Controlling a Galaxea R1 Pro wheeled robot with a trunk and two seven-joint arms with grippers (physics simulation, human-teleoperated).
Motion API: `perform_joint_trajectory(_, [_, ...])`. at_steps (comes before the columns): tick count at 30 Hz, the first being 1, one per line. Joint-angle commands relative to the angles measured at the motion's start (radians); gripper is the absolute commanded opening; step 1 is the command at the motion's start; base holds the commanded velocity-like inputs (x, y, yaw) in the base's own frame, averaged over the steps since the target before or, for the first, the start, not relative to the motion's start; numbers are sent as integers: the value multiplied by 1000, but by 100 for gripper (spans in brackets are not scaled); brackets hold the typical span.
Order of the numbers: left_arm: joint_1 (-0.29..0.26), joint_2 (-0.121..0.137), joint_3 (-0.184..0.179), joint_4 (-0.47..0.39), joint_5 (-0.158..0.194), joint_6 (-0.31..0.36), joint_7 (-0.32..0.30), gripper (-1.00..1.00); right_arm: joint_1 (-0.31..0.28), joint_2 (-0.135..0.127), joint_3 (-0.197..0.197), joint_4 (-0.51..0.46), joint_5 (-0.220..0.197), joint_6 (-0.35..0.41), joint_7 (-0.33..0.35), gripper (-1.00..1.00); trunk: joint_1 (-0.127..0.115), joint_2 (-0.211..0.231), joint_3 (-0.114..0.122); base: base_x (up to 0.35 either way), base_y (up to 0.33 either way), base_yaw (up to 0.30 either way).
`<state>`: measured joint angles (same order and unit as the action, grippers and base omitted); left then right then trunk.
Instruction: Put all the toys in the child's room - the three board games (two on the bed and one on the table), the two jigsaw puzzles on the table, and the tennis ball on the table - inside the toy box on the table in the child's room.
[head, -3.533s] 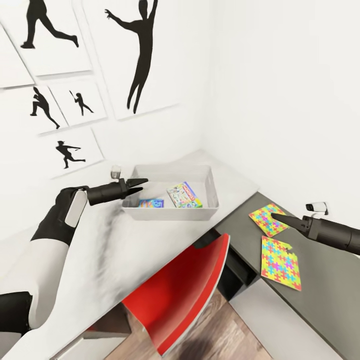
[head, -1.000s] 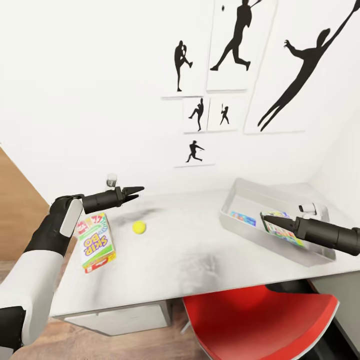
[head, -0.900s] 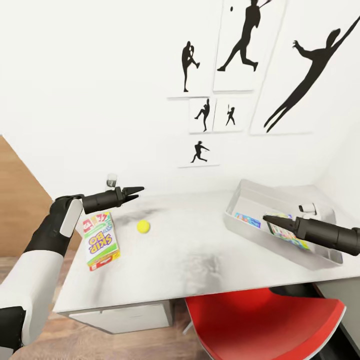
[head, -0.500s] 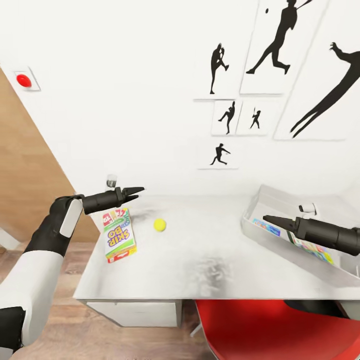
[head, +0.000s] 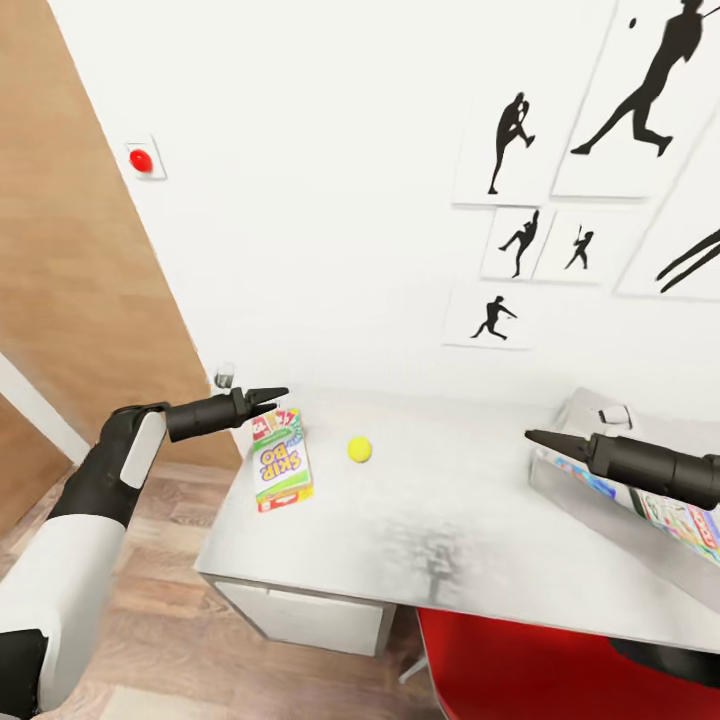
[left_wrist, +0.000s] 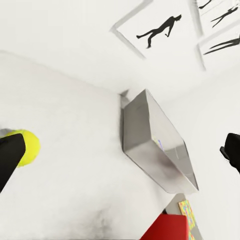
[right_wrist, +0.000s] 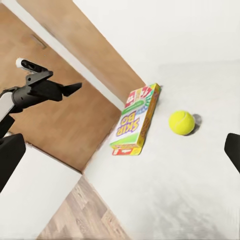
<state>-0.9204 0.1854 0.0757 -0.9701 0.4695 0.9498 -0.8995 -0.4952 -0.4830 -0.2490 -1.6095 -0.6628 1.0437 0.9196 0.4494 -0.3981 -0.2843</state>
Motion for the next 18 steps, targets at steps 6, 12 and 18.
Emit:
perform_joint_trajectory(6, [29,-1,1,1,0,1,-3,100,-1,0,-1,0,3,3,-2,100,1,-2,1,0,0,282])
perform_joint_trajectory(12, [61,-3,1,1,0,-3,-2,100,-1,0,-1,0,3,3,-5,100,1,-2,3,0,0,283])
perform_joint_trajectory(18, [99,-5,3,1,1,-10,-2,100,-1,0,-3,0,3,3,-6,100,1,-2,4,0,0,286])
